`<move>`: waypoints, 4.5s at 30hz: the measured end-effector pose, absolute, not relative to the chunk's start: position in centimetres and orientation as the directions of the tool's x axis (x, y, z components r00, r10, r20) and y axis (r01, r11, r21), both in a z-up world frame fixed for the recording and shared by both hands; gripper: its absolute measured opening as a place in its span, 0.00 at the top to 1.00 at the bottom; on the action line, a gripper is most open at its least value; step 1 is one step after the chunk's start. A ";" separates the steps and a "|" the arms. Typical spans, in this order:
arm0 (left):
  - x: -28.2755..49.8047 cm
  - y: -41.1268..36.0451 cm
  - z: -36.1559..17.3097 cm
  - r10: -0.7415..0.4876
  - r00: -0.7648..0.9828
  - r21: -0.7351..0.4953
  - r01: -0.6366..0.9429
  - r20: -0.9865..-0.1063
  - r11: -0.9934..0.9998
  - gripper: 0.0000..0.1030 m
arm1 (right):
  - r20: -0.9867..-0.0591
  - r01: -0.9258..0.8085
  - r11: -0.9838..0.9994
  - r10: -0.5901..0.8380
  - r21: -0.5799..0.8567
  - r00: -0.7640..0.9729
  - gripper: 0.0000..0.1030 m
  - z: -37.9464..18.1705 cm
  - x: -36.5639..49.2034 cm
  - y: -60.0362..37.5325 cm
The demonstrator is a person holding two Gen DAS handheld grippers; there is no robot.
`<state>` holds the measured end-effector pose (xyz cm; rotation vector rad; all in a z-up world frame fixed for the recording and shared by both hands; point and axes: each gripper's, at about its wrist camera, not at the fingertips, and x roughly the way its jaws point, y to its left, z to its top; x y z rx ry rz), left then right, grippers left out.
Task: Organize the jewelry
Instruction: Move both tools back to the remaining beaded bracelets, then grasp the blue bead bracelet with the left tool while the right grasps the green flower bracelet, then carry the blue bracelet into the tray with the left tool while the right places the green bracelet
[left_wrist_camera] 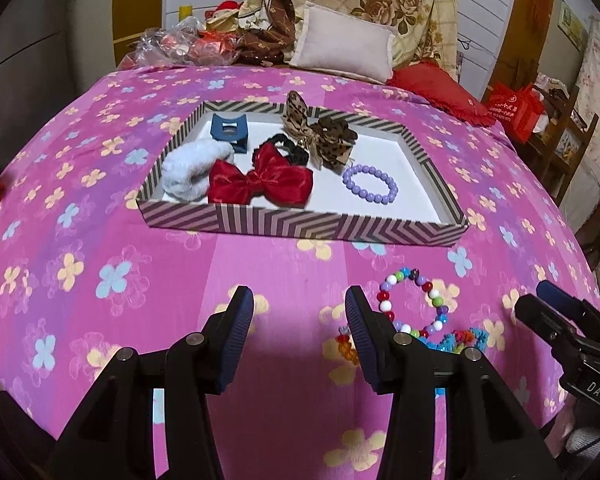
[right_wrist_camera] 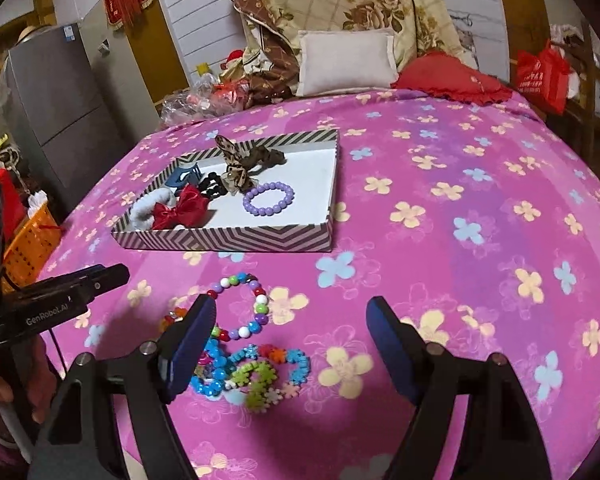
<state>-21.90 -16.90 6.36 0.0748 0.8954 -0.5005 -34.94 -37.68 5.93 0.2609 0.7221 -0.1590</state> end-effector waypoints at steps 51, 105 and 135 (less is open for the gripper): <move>-24.3 -20.0 2.8 -0.486 0.289 -0.220 0.629 -0.825 0.746 0.57 | -0.792 0.194 0.967 0.011 0.164 0.611 0.33 2.8 -34.9 -38.2; -21.5 -14.6 8.1 -0.555 0.393 -0.299 0.547 -0.733 0.782 0.92 | -0.736 0.040 0.995 0.042 0.094 0.675 0.81 7.1 -35.0 -35.6; -18.4 -16.1 11.7 -0.524 0.462 -0.220 0.563 -0.715 0.797 0.92 | -0.667 0.029 0.994 0.052 0.110 0.743 0.81 12.6 -28.3 -38.3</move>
